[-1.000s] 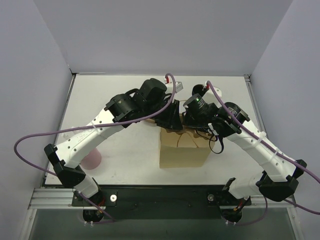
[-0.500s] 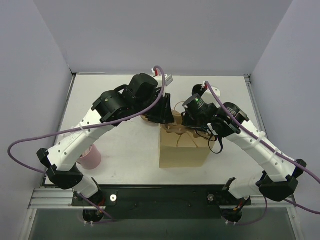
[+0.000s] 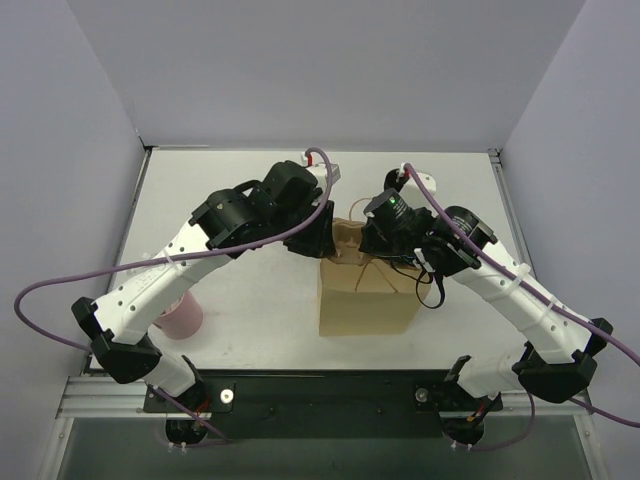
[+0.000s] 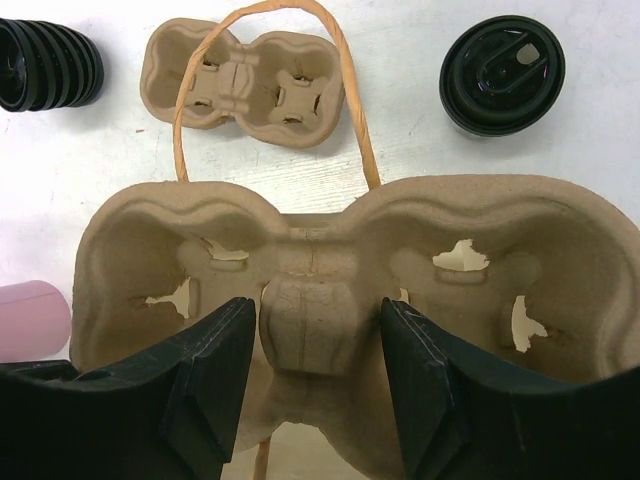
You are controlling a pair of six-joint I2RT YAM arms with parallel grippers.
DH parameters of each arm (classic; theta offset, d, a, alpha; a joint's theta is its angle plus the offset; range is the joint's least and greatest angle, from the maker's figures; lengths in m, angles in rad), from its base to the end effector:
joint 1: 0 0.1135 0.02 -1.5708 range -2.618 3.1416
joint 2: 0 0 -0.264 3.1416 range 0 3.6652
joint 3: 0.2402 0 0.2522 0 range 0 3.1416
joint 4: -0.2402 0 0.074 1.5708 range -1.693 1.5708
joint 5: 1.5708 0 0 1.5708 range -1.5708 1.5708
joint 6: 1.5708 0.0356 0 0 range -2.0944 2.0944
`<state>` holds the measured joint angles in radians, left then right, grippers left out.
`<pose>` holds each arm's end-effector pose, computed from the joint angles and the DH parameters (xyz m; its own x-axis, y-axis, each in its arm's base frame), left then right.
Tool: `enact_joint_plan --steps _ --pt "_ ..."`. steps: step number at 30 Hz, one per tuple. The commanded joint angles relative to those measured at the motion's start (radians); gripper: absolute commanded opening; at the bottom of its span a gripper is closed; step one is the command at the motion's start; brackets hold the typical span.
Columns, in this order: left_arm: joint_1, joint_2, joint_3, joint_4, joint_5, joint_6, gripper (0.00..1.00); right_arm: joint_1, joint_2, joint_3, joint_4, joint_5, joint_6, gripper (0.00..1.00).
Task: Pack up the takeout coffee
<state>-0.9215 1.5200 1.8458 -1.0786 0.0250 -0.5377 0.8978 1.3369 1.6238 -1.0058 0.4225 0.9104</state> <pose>0.1803 -0.2390 0.4375 -0.7685 0.1656 -0.6180 0.4817 0.7856 -0.3884 0.1716 0.1918 0.4271 -0.6632 0.3237 -0.6749 0.0047 0.9035 0.4287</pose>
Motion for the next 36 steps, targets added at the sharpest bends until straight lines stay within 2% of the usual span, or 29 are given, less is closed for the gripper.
enact_joint_plan --steps 1,7,11,13,17,21,27,36 --pt "0.004 -0.024 -0.008 0.02 -0.017 0.019 0.33 0.007 -0.008 -0.007 -0.024 0.045 -0.013 0.52" --pt "0.004 -0.03 -0.028 0.031 -0.013 0.019 0.33 0.023 0.001 0.007 -0.022 0.094 -0.034 0.43" --pt "0.003 -0.035 -0.013 0.025 -0.013 0.018 0.33 0.029 -0.001 0.013 -0.022 0.116 -0.051 0.3" --pt "0.004 -0.035 0.016 0.016 -0.017 0.018 0.34 0.035 -0.002 0.021 -0.017 0.119 -0.068 0.27" --pt "0.01 -0.04 0.059 -0.032 -0.057 0.016 0.35 0.046 -0.021 0.053 -0.005 0.124 -0.09 0.27" --pt "0.033 -0.064 0.04 -0.044 -0.094 0.01 0.37 0.056 -0.051 0.056 0.025 0.142 -0.125 0.26" --pt "0.055 -0.064 0.033 -0.046 -0.08 0.031 0.47 0.056 -0.107 0.05 0.058 0.212 -0.182 0.26" --pt "0.056 -0.084 -0.003 0.016 0.004 0.039 0.54 0.056 -0.185 0.027 0.084 0.275 -0.203 0.25"
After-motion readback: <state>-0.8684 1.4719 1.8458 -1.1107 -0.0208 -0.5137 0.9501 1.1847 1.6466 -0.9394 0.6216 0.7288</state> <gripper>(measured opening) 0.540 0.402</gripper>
